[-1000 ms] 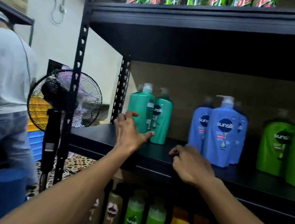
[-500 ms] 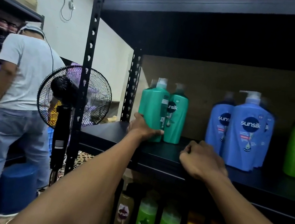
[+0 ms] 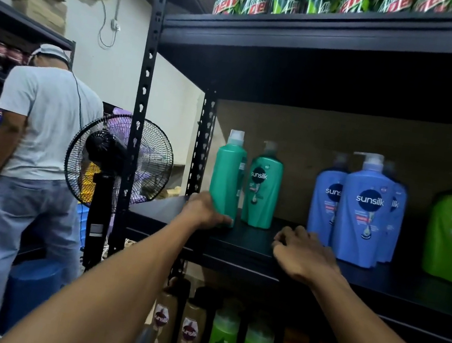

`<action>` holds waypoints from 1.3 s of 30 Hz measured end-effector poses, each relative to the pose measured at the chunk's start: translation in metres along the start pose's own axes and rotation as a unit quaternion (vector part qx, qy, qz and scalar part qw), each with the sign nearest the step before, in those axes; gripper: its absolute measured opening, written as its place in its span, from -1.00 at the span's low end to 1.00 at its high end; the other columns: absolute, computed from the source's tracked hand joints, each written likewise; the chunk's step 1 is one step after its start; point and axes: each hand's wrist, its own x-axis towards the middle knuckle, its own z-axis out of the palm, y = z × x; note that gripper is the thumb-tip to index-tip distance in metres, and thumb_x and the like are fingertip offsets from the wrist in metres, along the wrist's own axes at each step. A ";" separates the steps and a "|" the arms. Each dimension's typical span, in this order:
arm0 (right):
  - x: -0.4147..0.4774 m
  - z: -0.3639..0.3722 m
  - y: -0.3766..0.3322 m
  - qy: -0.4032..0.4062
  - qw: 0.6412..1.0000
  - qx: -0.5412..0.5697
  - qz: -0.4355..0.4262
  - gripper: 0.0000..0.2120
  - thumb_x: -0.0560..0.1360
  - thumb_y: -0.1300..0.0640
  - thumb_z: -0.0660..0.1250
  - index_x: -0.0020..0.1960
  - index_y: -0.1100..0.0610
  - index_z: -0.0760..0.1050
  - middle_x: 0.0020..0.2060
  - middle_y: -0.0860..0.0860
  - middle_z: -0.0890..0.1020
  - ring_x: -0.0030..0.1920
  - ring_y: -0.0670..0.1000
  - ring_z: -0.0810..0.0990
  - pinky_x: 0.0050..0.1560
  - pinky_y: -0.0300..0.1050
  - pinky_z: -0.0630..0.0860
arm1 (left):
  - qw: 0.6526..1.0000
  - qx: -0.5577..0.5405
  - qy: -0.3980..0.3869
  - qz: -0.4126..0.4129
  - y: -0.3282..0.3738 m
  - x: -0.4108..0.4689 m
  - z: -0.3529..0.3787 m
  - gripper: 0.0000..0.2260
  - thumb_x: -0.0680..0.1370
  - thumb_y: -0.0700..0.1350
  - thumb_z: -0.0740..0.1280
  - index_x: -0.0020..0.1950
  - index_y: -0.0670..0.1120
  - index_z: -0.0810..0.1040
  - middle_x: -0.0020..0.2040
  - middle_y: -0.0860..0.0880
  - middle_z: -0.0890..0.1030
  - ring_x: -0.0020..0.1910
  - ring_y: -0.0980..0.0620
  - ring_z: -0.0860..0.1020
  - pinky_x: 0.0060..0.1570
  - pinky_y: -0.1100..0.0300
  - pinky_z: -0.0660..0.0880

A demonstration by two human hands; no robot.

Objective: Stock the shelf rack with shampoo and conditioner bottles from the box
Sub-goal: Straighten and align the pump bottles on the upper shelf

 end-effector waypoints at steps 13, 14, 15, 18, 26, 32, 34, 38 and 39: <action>0.002 -0.001 -0.001 -0.031 0.999 -0.009 -0.016 -0.59 0.63 -0.11 -0.03 0.44 -0.13 0.30 0.46 -0.01 0.32 0.45 0.10 0.28 0.41 0.22 0.25 | 0.997 -0.019 0.072 -0.029 -0.069 0.002 -0.053 -0.37 0.31 0.05 0.64 0.27 -0.14 0.51 0.14 -0.10 0.62 0.06 -0.07 0.63 0.05 0.01 0.66; 0.002 -0.001 -0.001 -0.032 0.999 -0.007 -0.015 -0.60 0.63 -0.11 -0.03 0.43 -0.14 0.30 0.46 -0.01 0.32 0.45 0.10 0.28 0.40 0.22 0.25 | 0.996 -0.018 0.077 -0.028 -0.068 0.001 -0.052 -0.37 0.31 0.05 0.64 0.27 -0.14 0.51 0.14 -0.10 0.63 0.05 -0.06 0.63 0.04 0.02 0.66; 0.002 -0.001 0.000 -0.033 0.999 -0.005 -0.014 -0.61 0.63 -0.11 -0.02 0.43 -0.15 0.30 0.45 -0.01 0.32 0.45 0.09 0.28 0.40 0.22 0.25 | 0.996 -0.017 0.082 -0.030 -0.069 0.000 -0.051 -0.36 0.31 0.05 0.65 0.28 -0.14 0.50 0.14 -0.10 0.62 0.05 -0.06 0.63 0.02 0.03 0.67; 0.006 0.000 0.001 -0.035 0.999 0.003 -0.011 -0.63 0.62 -0.12 -0.01 0.39 -0.17 0.33 0.44 -0.03 0.33 0.45 0.08 0.27 0.39 0.20 0.25 | 0.993 -0.004 0.113 -0.025 -0.068 -0.009 -0.046 -0.21 0.26 0.12 0.65 0.35 -0.17 0.43 0.20 -0.12 0.55 0.12 -0.09 0.59 0.08 0.01 0.65; 0.043 0.004 0.004 -0.041 0.993 0.098 0.042 -0.40 0.54 -0.16 0.27 0.52 -0.05 0.24 0.49 0.08 0.32 0.49 0.15 0.25 0.43 0.12 0.31 | 0.873 0.069 0.398 0.275 -0.025 -0.038 -0.023 -0.29 0.40 0.08 0.56 0.45 -0.12 0.38 0.32 -0.10 0.39 0.30 0.00 0.33 0.37 0.19 0.30; 0.080 0.018 -0.007 0.002 0.976 0.206 0.067 -0.08 0.42 -0.23 0.47 0.56 0.08 0.06 0.52 0.13 0.29 0.50 0.20 0.26 0.45 0.02 0.26 | 0.916 0.029 0.269 0.296 0.023 -0.007 0.014 -0.31 0.43 -0.08 0.56 0.45 -0.07 0.29 0.33 -0.10 0.38 0.29 -0.02 0.41 0.32 0.13 0.44; 0.094 0.025 -0.006 0.022 0.966 0.247 0.074 0.01 0.40 -0.25 0.50 0.58 0.11 0.00 0.54 0.14 0.24 0.52 0.21 0.24 0.47 0.02 0.25 | 0.951 -0.013 0.228 0.210 0.025 0.015 0.023 -0.23 0.41 -0.09 0.58 0.48 -0.09 0.21 0.37 -0.15 0.33 0.33 -0.10 0.38 0.32 0.09 0.39; 0.122 0.034 -0.005 0.057 0.941 0.327 0.069 0.12 0.30 -0.30 0.56 0.56 0.12 0.00 0.48 0.14 0.35 0.46 0.19 0.36 0.44 0.00 0.33 | 0.976 -0.075 0.173 0.105 0.008 0.052 0.035 -0.14 0.38 -0.13 0.60 0.49 -0.14 0.10 0.37 -0.23 0.35 0.35 -0.24 0.41 0.37 -0.05 0.40; 0.125 0.035 -0.007 0.064 0.935 0.344 0.066 0.13 0.27 -0.31 0.57 0.55 0.12 0.02 0.45 0.12 0.40 0.43 0.17 0.40 0.41 -0.02 0.36 | 0.979 -0.082 0.167 0.088 0.003 0.056 0.037 -0.13 0.38 -0.12 0.59 0.48 -0.13 0.08 0.37 -0.24 0.35 0.36 -0.25 0.40 0.38 -0.07 0.40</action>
